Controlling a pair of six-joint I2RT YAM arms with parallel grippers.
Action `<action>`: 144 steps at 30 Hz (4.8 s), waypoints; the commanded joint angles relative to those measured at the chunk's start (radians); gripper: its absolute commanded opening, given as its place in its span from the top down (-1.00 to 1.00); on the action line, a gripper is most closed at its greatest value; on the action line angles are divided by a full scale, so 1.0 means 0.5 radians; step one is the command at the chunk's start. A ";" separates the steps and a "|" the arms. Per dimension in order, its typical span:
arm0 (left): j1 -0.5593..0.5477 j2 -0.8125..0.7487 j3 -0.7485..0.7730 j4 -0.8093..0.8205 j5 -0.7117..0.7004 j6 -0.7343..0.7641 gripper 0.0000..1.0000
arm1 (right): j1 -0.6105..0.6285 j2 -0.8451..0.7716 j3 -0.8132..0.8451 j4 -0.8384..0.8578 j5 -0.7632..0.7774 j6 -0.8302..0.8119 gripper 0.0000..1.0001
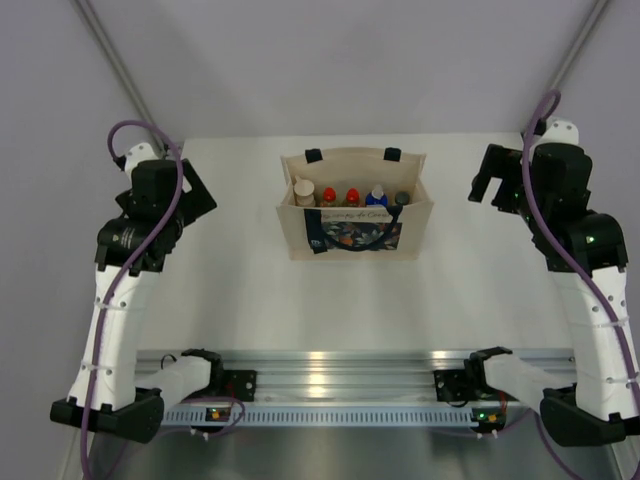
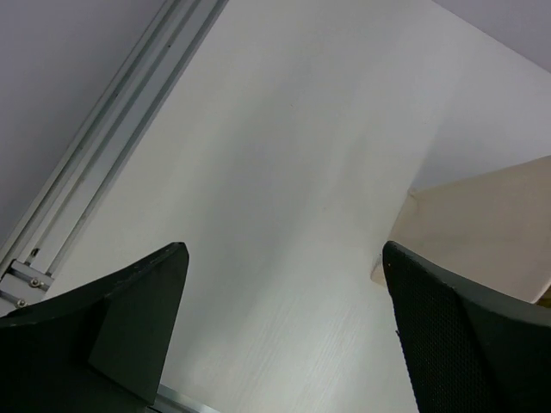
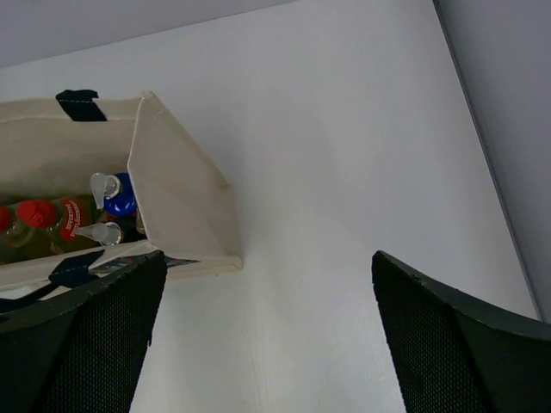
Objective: Take the personal care products out of the canvas bag
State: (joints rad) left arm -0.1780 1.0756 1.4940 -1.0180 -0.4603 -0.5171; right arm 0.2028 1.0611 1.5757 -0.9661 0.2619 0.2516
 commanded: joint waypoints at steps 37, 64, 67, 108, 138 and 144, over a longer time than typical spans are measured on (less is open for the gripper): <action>-0.617 0.677 0.160 0.183 0.399 -1.432 -0.46 | 0.033 -0.067 -0.145 0.036 -0.306 0.199 -0.99; -0.666 0.441 -0.567 0.487 0.528 -1.595 1.00 | 0.593 0.485 0.376 0.285 -0.831 0.181 -0.98; -0.666 0.423 -0.641 0.517 0.528 -1.620 1.00 | 0.817 0.681 0.493 0.285 -0.702 0.129 -0.94; -0.595 0.251 -0.874 0.539 0.457 -1.755 1.00 | 1.291 2.286 1.512 0.266 -0.122 -0.334 -0.30; -0.595 0.248 -0.816 0.542 0.442 -1.687 1.00 | 1.294 2.020 1.788 0.291 -0.085 -0.282 1.00; -0.595 0.257 -0.807 0.542 0.442 -1.681 1.00 | 1.309 1.891 1.764 0.285 -0.088 -0.288 1.00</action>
State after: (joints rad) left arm -0.4915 1.1934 1.0863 -0.6712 -0.1879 -1.3842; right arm 0.8314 2.1914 2.3642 -0.9318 0.1955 0.0963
